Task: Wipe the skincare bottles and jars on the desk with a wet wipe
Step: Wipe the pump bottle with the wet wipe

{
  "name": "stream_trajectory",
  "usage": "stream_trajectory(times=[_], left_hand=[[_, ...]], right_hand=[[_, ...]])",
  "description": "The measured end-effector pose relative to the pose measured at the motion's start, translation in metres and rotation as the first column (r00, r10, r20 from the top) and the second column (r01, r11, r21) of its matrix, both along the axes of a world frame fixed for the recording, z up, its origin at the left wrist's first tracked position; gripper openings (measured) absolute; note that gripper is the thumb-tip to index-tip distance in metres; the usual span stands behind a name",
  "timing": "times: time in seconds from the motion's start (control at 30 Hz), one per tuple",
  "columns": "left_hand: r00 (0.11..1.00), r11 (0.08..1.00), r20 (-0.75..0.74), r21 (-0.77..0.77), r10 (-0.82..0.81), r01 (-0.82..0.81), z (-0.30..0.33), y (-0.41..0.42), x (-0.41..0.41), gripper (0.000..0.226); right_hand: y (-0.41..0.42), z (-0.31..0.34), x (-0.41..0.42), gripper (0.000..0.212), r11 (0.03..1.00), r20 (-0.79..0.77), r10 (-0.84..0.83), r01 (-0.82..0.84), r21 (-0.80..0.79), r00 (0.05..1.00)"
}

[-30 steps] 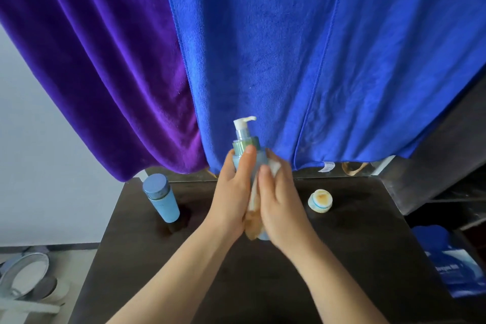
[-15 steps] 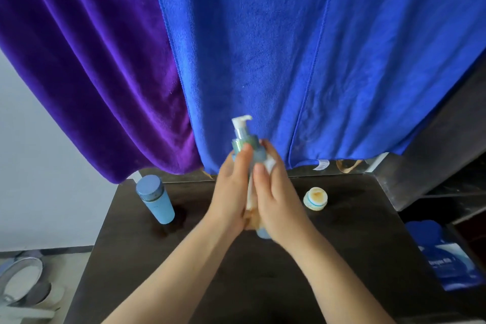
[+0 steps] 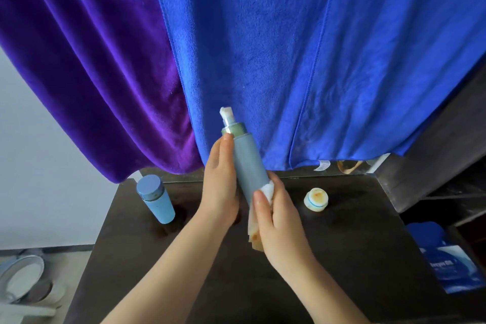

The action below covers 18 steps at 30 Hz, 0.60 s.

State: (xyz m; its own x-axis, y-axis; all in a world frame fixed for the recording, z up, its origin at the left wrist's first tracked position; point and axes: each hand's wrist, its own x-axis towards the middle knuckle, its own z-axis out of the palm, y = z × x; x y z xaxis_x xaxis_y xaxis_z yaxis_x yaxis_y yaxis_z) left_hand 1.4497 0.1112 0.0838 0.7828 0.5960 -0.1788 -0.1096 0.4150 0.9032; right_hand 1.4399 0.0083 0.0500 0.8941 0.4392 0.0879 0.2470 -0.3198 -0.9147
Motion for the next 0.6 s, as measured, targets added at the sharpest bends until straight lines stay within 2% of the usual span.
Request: stream_trajectory(times=[0.1, 0.2, 0.3, 0.37, 0.43, 0.5, 0.6], left_hand=[[0.998, 0.999, -0.055, -0.052, 0.010, -0.013, -0.003, -0.009, -0.003, 0.035], [0.995, 0.996, -0.049, 0.014, -0.086, 0.087, -0.003, -0.012, -0.007, 0.032], [0.990, 0.985, -0.012, 0.106, -0.139, 0.139, 0.002, -0.012, -0.013, 0.044], [0.986, 0.982, 0.002, 0.091, -0.167, 0.166, 0.002, -0.012, -0.015, 0.043], [0.983, 0.981, 0.000, 0.054, -0.186, 0.185, 0.002, -0.013, -0.016, 0.041], [0.986, 0.985, -0.002, 0.050, -0.165, 0.165, 0.004, -0.014, -0.016, 0.042], [1.000, 0.999, 0.005, 0.038, -0.009, 0.009, 0.011, -0.004, -0.010, 0.034]], right_hand=[[0.001, -0.002, -0.005, 0.052, 0.995, 0.116, 0.000, 0.012, -0.103, 0.993], [0.007, 0.005, 0.002, 0.057, 1.000, 0.064, -0.001, 0.000, 0.013, 0.998], [0.017, 0.021, 0.021, 0.064, 0.996, 0.068, -0.069, 0.065, 0.060, 0.995], [0.025, 0.035, 0.032, 0.067, 0.996, 0.088, -0.069, 0.064, 0.062, 0.994], [0.028, 0.042, 0.039, 0.060, 0.998, 0.067, 0.010, -0.014, 0.055, 0.998], [0.025, 0.042, 0.037, 0.050, 0.992, 0.021, 0.091, -0.092, 0.080, 0.996], [0.012, 0.023, 0.016, 0.051, 0.983, 0.056, 0.181, -0.182, 0.021, 0.982]])
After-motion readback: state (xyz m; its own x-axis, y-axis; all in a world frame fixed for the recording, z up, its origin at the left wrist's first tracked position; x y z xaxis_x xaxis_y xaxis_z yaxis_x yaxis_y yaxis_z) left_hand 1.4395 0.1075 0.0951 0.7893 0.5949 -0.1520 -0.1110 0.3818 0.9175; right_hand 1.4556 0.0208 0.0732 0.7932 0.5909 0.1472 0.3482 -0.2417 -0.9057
